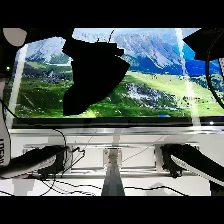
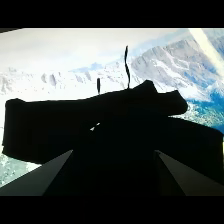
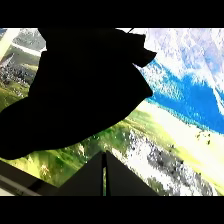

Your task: Fold the clothes and pants, and hang the long-sleeved shirts on hangers.

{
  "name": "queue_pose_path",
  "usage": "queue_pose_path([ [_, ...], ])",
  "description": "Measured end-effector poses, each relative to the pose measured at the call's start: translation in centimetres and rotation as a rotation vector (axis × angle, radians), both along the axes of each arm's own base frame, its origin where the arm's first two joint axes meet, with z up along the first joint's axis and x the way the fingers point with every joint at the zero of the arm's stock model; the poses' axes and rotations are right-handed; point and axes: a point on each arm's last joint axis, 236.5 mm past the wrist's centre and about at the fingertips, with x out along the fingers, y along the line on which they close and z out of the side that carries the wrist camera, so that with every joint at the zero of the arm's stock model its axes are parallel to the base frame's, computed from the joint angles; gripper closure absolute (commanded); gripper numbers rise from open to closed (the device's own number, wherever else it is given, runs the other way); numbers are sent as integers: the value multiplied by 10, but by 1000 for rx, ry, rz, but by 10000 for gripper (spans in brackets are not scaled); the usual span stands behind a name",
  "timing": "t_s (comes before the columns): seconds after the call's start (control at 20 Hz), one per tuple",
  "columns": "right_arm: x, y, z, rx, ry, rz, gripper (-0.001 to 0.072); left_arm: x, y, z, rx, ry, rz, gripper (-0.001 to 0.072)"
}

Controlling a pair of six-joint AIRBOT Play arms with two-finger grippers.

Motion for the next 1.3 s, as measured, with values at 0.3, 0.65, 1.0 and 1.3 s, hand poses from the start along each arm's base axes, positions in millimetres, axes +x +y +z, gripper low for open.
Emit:
queue_pose_path([
  [0.3, 2, 10, -42, -153, 103, 127, 689, 0, 0, 0, 0, 0, 0, 171],
  [0.65, -7, 76, -195, -243, 431, 539, 632, 0, 0, 0, 0, 0, 0, 171],
  [1.0, 7, 159, -318, -250, 325, 861, 81, 0, 0, 0, 0, 0, 0, 171],
  [1.3, 26, 256, -382, -459, -93, 1062, 87, 0, 0, 0, 0, 0, 0, 171],
])
